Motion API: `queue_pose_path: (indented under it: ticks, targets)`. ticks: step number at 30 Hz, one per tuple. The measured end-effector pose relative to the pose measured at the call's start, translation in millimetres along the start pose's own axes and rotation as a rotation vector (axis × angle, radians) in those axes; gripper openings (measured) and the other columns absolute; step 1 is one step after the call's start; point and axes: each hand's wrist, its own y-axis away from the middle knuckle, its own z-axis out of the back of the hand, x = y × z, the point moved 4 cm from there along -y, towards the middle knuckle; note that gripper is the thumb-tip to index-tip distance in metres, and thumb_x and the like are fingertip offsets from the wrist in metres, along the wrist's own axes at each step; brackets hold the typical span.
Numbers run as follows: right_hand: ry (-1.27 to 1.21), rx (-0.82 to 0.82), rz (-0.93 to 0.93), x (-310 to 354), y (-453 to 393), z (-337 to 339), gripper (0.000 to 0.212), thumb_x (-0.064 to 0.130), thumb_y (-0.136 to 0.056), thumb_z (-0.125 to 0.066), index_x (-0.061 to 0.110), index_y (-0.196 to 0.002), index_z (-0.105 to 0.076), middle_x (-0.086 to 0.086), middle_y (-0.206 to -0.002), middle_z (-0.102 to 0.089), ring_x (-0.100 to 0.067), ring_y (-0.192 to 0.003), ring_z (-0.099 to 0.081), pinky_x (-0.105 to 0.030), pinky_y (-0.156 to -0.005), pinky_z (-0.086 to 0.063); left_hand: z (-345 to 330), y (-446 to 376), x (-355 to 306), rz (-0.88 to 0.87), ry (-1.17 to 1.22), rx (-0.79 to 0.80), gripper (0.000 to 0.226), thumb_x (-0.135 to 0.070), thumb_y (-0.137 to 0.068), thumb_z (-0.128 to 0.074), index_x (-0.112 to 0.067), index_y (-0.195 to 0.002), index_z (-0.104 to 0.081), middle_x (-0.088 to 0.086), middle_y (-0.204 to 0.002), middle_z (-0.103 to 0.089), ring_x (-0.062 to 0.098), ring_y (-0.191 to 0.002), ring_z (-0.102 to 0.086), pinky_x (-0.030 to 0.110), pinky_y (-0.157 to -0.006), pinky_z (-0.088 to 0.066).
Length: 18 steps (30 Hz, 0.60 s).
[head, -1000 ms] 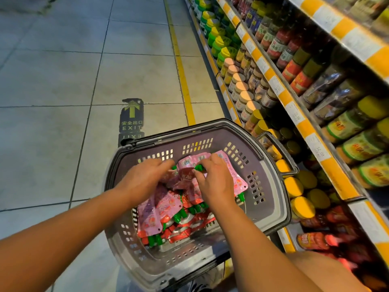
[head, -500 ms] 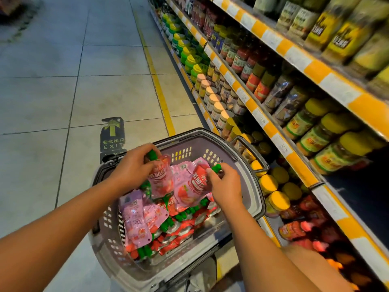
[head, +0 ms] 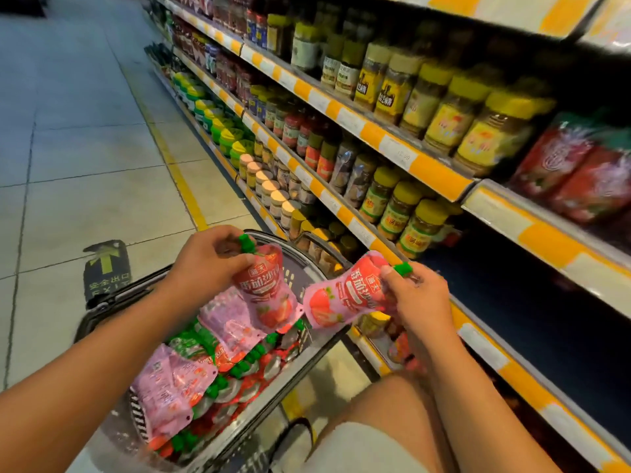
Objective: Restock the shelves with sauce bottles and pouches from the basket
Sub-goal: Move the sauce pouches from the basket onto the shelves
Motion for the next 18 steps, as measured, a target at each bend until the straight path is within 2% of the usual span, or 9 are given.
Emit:
queue_pose_path:
  ticks: [2, 4, 6, 8, 9, 11, 13, 14, 18]
  targets:
    - [-0.004, -0.057, 0.011, 0, 7, 39, 0.027, 0.048, -0.081, -0.075, 0.021, -0.081, -0.073, -0.005, -0.068, -0.072, -0.021, -0.065, -0.072, -0.047, -0.055, -0.059, -19, 3, -10, -0.015, 0.040, 0.017, 0.019, -0.008, -0.085, -0.083, -0.023, -0.093, -0.074, 0.003, -0.092, -0.076, 0.032, -0.092, -0.073, 0.049, -0.073, -0.062]
    - [-0.025, -0.110, 0.001, -2, 17, 75, 0.033, 0.050, -0.079, -0.073, 0.017, -0.083, -0.072, -0.012, -0.074, -0.072, -0.035, -0.073, -0.073, -0.062, -0.065, -0.060, -39, 5, -24, -0.059, 0.052, 0.035, 0.020, -0.011, -0.085, -0.084, -0.024, -0.095, -0.073, 0.003, -0.094, -0.077, 0.033, -0.092, -0.074, 0.044, -0.065, -0.062]
    - [-0.065, -0.173, -0.019, -5, 29, 111, 0.032, 0.050, -0.078, -0.073, 0.018, -0.085, -0.074, -0.009, -0.077, -0.074, -0.036, -0.078, -0.075, -0.066, -0.070, -0.059, -64, 8, -39, -0.083, 0.090, 0.074, 0.022, -0.008, -0.085, -0.083, -0.026, -0.093, -0.073, 0.004, -0.095, -0.077, 0.034, -0.095, -0.073, 0.044, -0.068, -0.061]
    - [-0.091, -0.249, -0.028, -8, 43, 146, 0.034, 0.050, -0.076, -0.073, 0.018, -0.086, -0.074, -0.010, -0.078, -0.074, -0.037, -0.080, -0.075, -0.067, -0.071, -0.058, -91, 14, -54, -0.093, 0.123, 0.114, 0.023, -0.005, -0.085, -0.081, -0.026, -0.089, -0.074, 0.008, -0.097, -0.077, 0.037, -0.100, -0.073, 0.052, -0.082, -0.061]
    - [-0.115, -0.292, -0.028, -10, 51, 163, 0.033, 0.049, -0.076, -0.074, 0.017, -0.085, -0.074, -0.011, -0.079, -0.075, -0.038, -0.080, -0.075, -0.067, -0.071, -0.058, -106, 17, -61, -0.107, 0.129, 0.136, 0.022, -0.004, -0.086, -0.081, -0.025, -0.090, -0.074, 0.010, -0.098, -0.076, 0.036, -0.099, -0.073, 0.052, -0.085, -0.061]
    - [-0.196, -0.380, -0.044, -16, 66, 197, 0.026, 0.042, -0.079, -0.076, 0.017, -0.085, -0.075, -0.012, -0.080, -0.076, -0.035, -0.080, -0.076, -0.066, -0.072, -0.060, -136, 25, -73, -0.133, 0.142, 0.163, 0.021, -0.005, -0.087, -0.081, -0.024, -0.091, -0.073, 0.007, -0.095, -0.077, 0.028, -0.091, -0.074, 0.045, -0.076, -0.063]
    - [-0.280, -0.455, -0.069, -24, 79, 230, 0.015, 0.031, -0.087, -0.077, 0.016, -0.083, -0.075, -0.013, -0.082, -0.077, -0.035, -0.081, -0.077, -0.064, -0.073, -0.061, -167, 35, -84, -0.138, 0.175, 0.181, 0.030, -0.004, -0.088, -0.078, -0.033, -0.085, -0.074, -0.002, -0.087, -0.078, 0.016, -0.080, -0.074, 0.034, -0.061, -0.061]
    - [-0.317, -0.491, -0.080, -29, 86, 246, 0.014, 0.027, -0.090, -0.076, 0.015, -0.082, -0.074, -0.014, -0.083, -0.076, -0.037, -0.082, -0.076, -0.063, -0.073, -0.062, -183, 41, -87, -0.130, 0.193, 0.192, 0.035, -0.003, -0.089, -0.077, -0.037, -0.082, -0.075, -0.005, -0.084, -0.078, 0.013, -0.077, -0.074, 0.033, -0.060, -0.060]
    - [-0.366, -0.621, -0.099, -53, 114, 305, 0.018, 0.025, -0.094, -0.074, 0.013, -0.082, -0.071, -0.012, -0.084, -0.077, -0.032, -0.084, -0.077, -0.057, -0.077, -0.063, -247, 62, -92, -0.078, 0.233, 0.253, 0.017, -0.003, -0.091, -0.076, -0.019, -0.096, -0.072, 0.006, -0.087, -0.078, 0.028, -0.084, -0.074, 0.039, -0.065, -0.059]
